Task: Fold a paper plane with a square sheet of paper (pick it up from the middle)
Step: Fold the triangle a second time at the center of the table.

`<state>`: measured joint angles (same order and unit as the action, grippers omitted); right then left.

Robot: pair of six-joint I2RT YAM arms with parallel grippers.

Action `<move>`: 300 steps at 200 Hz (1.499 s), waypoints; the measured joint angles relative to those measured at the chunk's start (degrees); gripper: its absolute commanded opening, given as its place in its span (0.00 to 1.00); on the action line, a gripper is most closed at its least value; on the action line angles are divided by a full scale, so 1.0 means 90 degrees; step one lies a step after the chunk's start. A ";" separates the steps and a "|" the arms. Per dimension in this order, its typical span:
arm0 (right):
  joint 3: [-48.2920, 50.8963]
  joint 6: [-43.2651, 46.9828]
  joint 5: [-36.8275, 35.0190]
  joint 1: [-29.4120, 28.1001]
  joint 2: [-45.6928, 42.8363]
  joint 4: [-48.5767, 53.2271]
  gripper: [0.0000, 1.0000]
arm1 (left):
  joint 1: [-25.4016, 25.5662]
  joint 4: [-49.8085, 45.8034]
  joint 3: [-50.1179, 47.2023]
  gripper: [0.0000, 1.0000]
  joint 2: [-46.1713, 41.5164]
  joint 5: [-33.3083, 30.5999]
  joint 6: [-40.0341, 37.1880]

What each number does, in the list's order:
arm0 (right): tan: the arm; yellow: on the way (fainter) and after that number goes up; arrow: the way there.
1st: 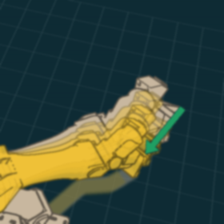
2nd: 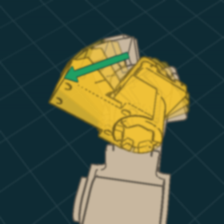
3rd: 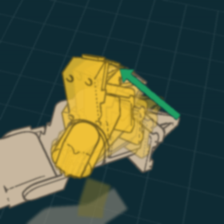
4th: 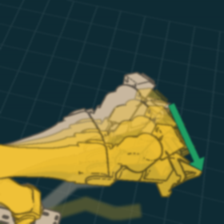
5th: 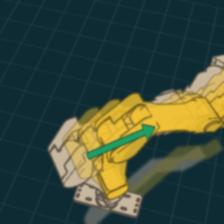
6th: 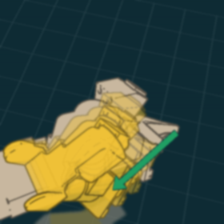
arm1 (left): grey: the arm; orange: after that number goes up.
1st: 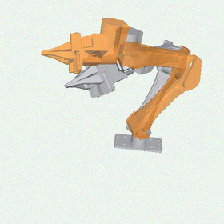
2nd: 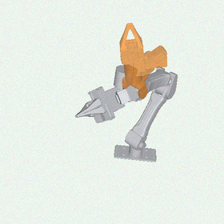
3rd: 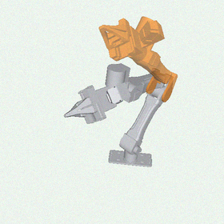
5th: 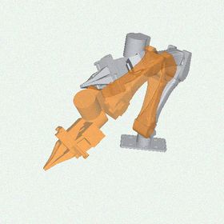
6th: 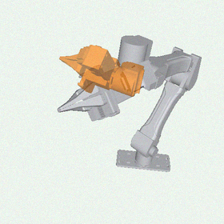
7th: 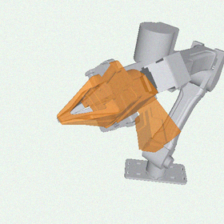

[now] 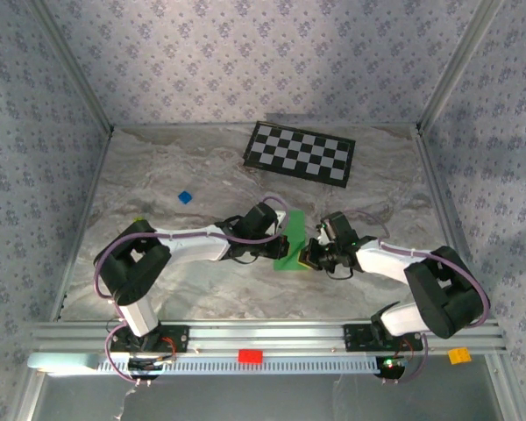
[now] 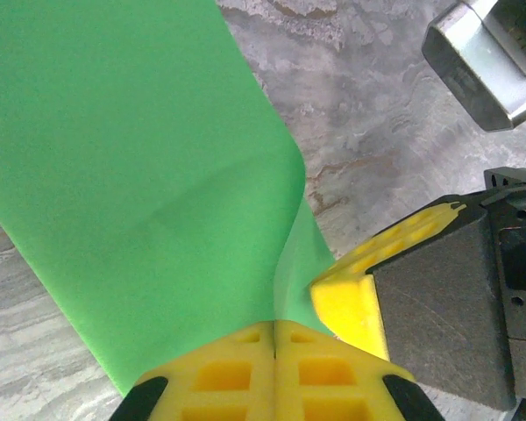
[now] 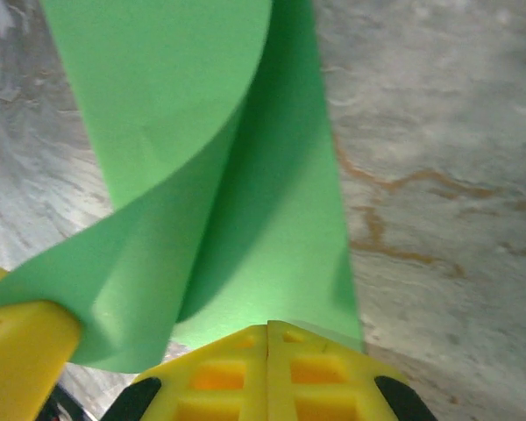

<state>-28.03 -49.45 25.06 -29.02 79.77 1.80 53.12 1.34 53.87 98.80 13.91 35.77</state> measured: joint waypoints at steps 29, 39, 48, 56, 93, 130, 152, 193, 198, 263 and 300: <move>-0.0153 0.0245 -0.0231 -0.0012 0.0039 0.0425 0.06 | 0.0000 -0.0010 0.0019 0.03 0.0075 0.0002 -0.0029; -0.0231 0.0335 -0.0323 -0.0012 0.0044 0.0600 0.06 | 0.0000 -0.0022 0.0049 0.03 0.0117 0.0005 -0.0027; -0.0291 0.0430 -0.0391 -0.0007 0.0044 0.0726 0.06 | 0.0000 -0.0022 0.0075 0.03 0.0158 0.0010 -0.0024; -0.0333 0.0505 -0.0432 0.0005 0.0044 0.0821 0.06 | 0.0000 -0.0015 0.0097 0.03 0.0199 0.0027 -0.0019; -0.0447 0.0724 -0.0500 0.0049 0.0044 0.1088 0.08 | -0.0005 0.0005 0.0104 0.03 0.0299 0.0053 0.0070; -0.0449 0.0680 -0.0226 0.0049 0.0041 0.0852 0.08 | -0.0005 0.0019 0.0107 0.03 0.0299 0.0051 0.0104; -0.0444 0.0571 -0.0061 0.0049 0.0041 0.0576 0.08 | -0.0005 0.0019 0.0107 0.03 0.0299 0.0051 0.0104; -0.0437 0.0474 0.0022 0.0046 0.0301 0.0308 0.06 | -0.0017 -0.0022 0.0131 0.03 0.0306 0.0046 0.0083; -0.0437 0.0474 0.0002 0.0046 0.0347 0.0325 0.05 | -0.0017 -0.0034 0.0153 0.03 0.0311 0.0032 0.0075; -0.0440 0.0503 -0.0078 0.0041 0.0437 0.0369 0.05 | -0.0034 -0.0345 0.0362 0.03 0.0474 -0.0294 -0.0299; -0.0440 0.0503 -0.0075 0.0041 0.0437 0.0369 0.05 | -0.0061 -0.0491 0.0406 0.03 0.0520 -0.0454 -0.0449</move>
<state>-31.99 -44.93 24.38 -28.64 83.70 5.13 52.58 -3.07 57.52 103.48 9.82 31.73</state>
